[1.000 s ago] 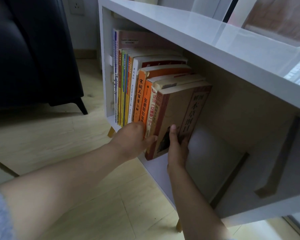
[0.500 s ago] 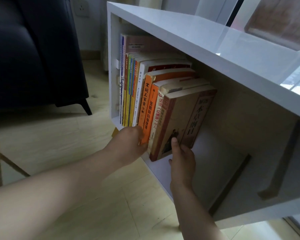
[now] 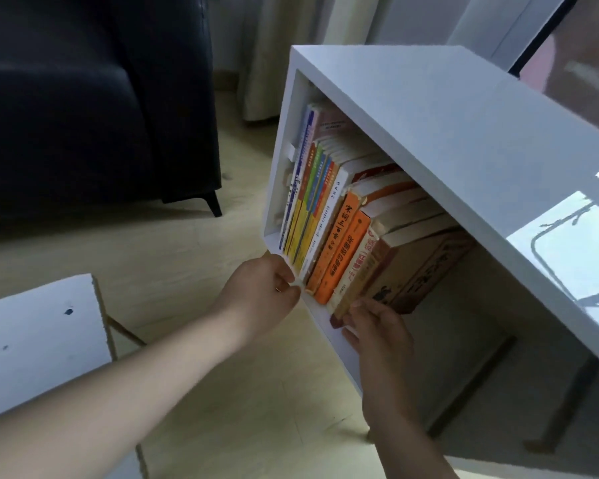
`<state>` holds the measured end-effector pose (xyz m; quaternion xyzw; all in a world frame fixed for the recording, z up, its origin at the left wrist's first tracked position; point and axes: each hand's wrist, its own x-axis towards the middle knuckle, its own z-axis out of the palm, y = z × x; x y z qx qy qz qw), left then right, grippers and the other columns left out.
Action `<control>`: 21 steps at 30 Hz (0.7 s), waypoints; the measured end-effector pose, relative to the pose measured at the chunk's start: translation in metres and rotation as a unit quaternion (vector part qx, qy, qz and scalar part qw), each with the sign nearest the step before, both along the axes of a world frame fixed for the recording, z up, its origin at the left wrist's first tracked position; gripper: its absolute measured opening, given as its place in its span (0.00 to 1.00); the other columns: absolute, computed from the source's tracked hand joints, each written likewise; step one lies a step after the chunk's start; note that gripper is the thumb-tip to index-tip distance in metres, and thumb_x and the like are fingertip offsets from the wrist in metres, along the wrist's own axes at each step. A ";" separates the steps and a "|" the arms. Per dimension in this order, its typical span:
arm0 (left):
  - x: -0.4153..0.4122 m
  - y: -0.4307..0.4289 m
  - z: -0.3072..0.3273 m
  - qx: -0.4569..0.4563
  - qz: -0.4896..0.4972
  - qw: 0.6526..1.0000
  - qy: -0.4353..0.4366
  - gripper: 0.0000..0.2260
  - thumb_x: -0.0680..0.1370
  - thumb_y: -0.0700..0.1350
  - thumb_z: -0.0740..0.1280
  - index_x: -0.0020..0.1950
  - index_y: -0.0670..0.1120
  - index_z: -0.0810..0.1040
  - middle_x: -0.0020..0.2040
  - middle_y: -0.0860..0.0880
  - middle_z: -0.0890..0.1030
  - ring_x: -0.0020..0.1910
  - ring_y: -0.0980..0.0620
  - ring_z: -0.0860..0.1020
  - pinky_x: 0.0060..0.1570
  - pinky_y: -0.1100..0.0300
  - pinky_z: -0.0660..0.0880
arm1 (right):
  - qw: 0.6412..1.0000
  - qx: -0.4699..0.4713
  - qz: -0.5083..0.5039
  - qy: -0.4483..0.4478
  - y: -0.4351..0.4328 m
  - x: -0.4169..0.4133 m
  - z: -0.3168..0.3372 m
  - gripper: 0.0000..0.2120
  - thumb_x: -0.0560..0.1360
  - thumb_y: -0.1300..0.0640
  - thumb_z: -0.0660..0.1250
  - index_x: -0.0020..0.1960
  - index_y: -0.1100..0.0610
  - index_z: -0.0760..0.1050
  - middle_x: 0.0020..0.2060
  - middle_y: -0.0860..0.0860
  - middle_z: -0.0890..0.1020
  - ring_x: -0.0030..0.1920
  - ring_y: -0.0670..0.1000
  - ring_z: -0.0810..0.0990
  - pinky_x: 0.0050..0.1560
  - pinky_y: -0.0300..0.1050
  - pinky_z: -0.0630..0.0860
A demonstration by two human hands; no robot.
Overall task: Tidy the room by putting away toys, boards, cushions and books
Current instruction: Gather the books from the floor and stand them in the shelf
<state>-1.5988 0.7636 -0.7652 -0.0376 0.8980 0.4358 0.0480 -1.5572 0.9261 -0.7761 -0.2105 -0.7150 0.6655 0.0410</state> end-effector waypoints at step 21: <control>0.073 -0.067 0.375 0.038 0.114 0.987 -0.103 0.01 0.77 0.45 0.66 0.47 0.49 0.77 0.43 0.54 0.79 0.41 0.59 0.76 0.37 0.66 0.72 | 0.995 -0.002 0.012 -0.104 -0.071 0.036 0.387 0.06 0.76 0.58 0.67 0.50 0.56 0.80 0.44 0.50 0.84 0.46 0.49 0.83 0.43 0.38 0.78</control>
